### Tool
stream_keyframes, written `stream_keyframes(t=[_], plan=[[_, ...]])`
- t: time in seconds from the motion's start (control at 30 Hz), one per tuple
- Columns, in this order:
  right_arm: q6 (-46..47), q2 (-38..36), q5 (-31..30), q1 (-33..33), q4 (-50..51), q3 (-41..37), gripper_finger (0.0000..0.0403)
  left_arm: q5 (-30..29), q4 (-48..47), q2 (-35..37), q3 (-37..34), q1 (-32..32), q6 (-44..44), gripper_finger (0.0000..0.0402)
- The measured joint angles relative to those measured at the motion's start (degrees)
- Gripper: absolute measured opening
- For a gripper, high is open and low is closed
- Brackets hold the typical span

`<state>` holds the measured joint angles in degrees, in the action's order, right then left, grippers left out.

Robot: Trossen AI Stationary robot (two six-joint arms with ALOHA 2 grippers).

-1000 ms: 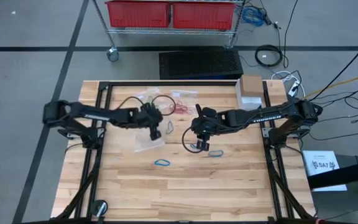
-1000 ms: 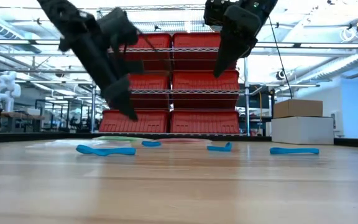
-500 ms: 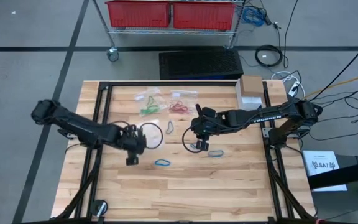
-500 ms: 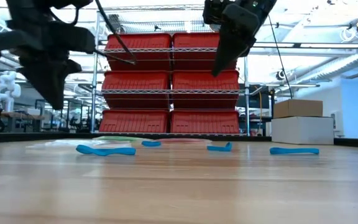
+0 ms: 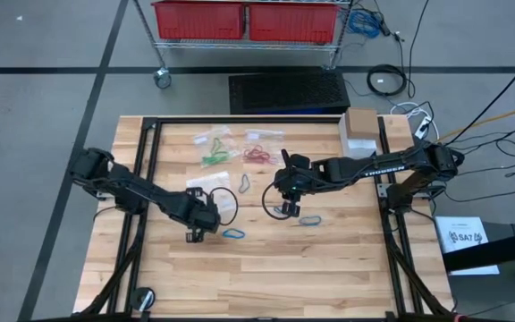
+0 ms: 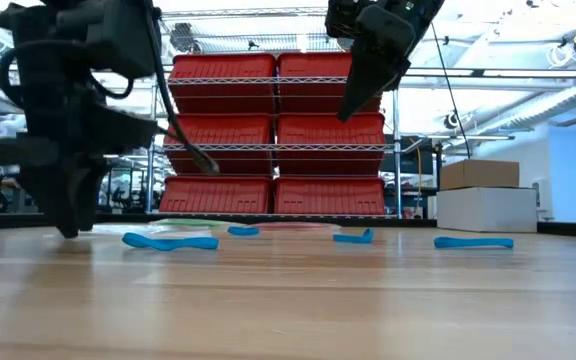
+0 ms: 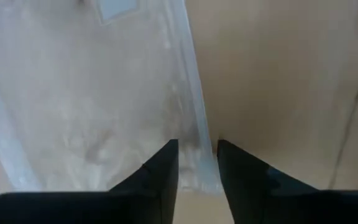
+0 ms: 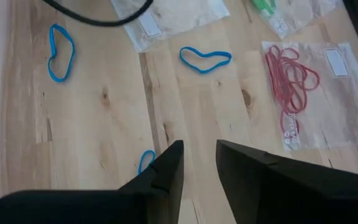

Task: Sort rubber bands
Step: Open the bottom transparent zip bag

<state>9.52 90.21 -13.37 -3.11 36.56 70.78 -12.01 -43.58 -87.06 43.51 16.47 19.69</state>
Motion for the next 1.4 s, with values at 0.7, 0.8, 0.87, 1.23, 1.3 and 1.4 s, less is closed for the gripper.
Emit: stream_keyframes(t=[0.7,0.8,0.87,1.23,1.3,1.4], plan=[[-1.8,-0.3,0.1,0.0,0.6,0.0,0.0086,-2.3,3.3,3.4,0.0,-1.6,-3.9,0.0004],[-2.0,-1.1,0.1,-0.6,1.0,0.0,0.0086,-2.2,3.4,7.0,0.0,-2.4,-3.9,0.0003],[-2.1,-1.8,0.1,-1.5,1.0,0.0,0.0086,-2.2,3.4,9.6,0.0,-3.1,-3.9,0.0002],[-9.3,5.6,1.8,-7.4,-22.9,0.0,0.0097,-1.2,15.5,16.3,0.0,-8.8,-8.1,0.0001],[-11.4,7.4,1.7,-7.1,-26.8,0.0,0.0112,-0.3,17.7,16.2,0.0,-10.0,-9.4,0.0001],[-14.0,9.8,1.4,-6.1,-28.0,1.9,0.0142,0.0,20.1,16.2,0.0,-11.5,-11.2,0.0001]])
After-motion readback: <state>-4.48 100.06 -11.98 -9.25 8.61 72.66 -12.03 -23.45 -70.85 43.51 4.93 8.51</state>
